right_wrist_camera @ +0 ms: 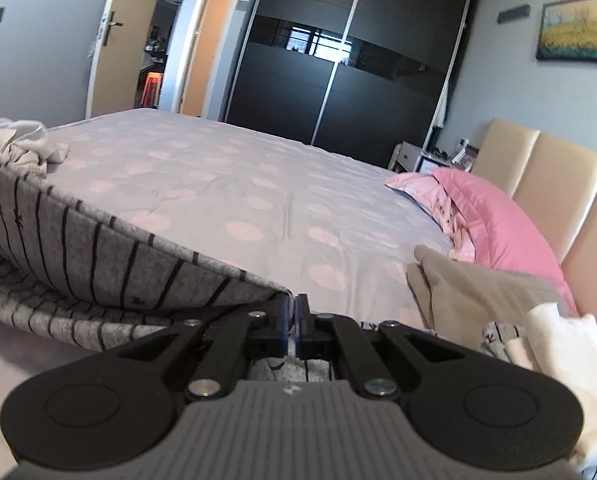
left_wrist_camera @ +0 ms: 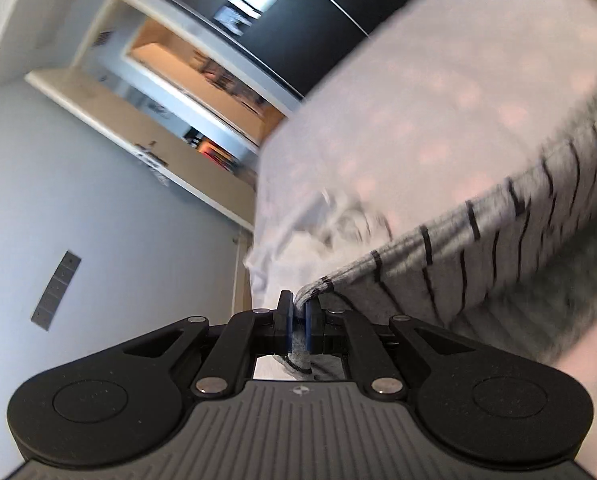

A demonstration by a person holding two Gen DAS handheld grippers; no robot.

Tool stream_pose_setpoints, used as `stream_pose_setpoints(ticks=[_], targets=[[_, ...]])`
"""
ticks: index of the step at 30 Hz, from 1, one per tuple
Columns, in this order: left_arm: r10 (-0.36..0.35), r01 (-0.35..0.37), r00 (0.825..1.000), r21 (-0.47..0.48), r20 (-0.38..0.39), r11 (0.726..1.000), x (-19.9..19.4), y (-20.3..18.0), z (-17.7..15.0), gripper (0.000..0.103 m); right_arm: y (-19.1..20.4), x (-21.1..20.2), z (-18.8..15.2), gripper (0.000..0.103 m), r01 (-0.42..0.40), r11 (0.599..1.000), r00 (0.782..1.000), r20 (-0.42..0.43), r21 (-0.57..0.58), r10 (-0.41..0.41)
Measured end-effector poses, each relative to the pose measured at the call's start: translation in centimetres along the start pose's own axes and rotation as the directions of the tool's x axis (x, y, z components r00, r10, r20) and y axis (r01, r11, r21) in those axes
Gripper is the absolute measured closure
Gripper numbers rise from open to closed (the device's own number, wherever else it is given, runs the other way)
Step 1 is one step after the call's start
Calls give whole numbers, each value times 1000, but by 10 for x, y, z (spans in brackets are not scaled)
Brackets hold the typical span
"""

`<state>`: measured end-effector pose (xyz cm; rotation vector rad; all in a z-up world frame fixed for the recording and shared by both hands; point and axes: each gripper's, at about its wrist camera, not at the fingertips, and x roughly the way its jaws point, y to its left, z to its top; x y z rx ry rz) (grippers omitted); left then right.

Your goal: Fold clothes

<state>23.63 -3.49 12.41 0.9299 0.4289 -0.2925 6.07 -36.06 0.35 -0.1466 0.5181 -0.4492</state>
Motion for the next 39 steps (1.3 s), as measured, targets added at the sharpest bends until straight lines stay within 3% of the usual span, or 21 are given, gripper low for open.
stream_pose_setpoints(ticks=[10,15,17,21,24,29,35,39], targets=[[59,-63,997,85,41,994,22,2,83,99,-7,-5,0,100,-22,999,998,-51,39,24],[66,-71,997,108,45,992,68,-5,110,99,-9,9,6,100,5,996,998,-67,90,1],[91,-99,992,100,83,990,75,-4,118,99,-6,13,10,100,27,995,998,-62,99,-21],[143,-166,967,97,209,981,69,3,124,99,5,14,10,100,66,995,997,-33,78,-63],[104,-139,981,222,162,965,79,-8,94,99,11,11,8,100,38,999,999,-29,38,-37],[22,-35,999,330,43,943,90,-45,-1,99,13,6,0,100,-9,1000,997,-76,15,11],[-48,73,996,376,-76,924,85,-91,-97,99,22,-1,-15,100,-51,998,992,-121,-28,47],[-53,85,995,402,-90,912,77,-112,-125,99,29,0,-25,100,-46,996,988,-149,-73,35]])
